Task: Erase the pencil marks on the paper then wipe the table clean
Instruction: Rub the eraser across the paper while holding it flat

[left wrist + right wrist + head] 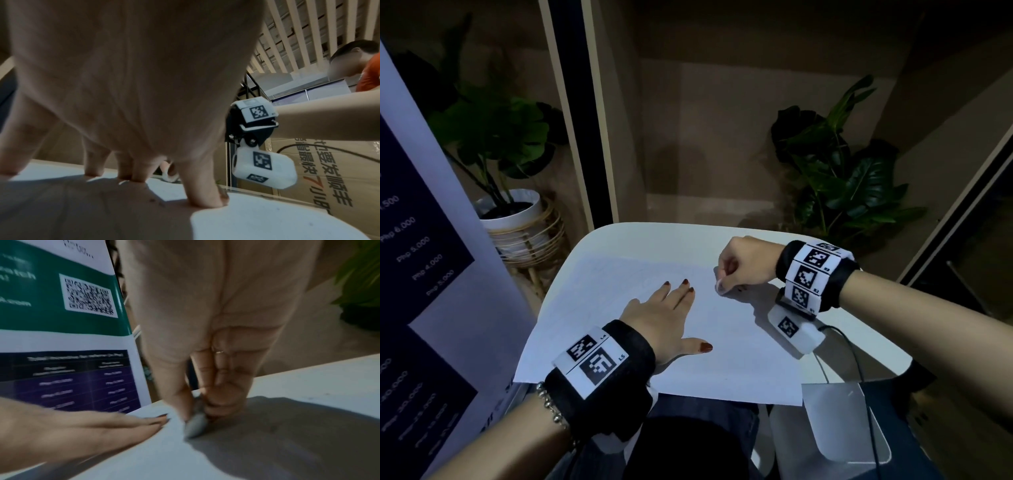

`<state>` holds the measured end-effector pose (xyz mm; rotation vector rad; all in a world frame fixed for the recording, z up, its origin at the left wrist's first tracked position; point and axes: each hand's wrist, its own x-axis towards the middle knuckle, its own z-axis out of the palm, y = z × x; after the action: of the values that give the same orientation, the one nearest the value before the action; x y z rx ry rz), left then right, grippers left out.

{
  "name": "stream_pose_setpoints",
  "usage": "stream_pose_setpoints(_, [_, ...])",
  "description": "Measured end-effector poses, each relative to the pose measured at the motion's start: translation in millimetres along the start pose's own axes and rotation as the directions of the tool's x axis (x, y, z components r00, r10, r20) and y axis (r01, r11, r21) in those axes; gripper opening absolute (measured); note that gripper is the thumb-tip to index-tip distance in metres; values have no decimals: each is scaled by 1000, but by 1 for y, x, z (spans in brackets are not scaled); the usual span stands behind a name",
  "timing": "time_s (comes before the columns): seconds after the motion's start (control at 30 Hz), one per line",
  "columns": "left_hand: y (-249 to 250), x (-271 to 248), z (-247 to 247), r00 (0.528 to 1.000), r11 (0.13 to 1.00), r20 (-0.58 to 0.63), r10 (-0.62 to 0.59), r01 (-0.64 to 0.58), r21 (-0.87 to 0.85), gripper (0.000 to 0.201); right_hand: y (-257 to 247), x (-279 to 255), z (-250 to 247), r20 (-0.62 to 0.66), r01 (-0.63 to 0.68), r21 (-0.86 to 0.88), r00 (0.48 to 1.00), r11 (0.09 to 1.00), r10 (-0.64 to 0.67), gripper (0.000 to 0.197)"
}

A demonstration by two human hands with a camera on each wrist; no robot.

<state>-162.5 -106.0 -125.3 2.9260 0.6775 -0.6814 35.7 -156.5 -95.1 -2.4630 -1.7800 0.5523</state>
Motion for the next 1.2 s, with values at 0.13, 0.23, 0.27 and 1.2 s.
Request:
stream_pose_setpoints(0.13, [1, 1, -2, 1000, 1000, -2, -9, 9, -5, 93, 4, 5, -8, -25, -91, -131, 996, 987, 89, 19])
stream_pose_setpoints(0.23, [1, 1, -4, 1000, 1000, -11, -8, 7, -11, 94, -12, 3, -2, -22, 0, -67, 1000, 998, -2, 18])
stream_pose_setpoints(0.27, [1, 1, -5, 1000, 1000, -15, -6, 6, -15, 94, -17, 2, 0, -4, 23, -28, 1000, 999, -23, 17])
stream_pose_setpoints(1.2, [1, 5, 0, 994, 1000, -106, 3, -2, 7, 91, -6, 11, -13, -52, -118, -165, 992, 979, 111, 23])
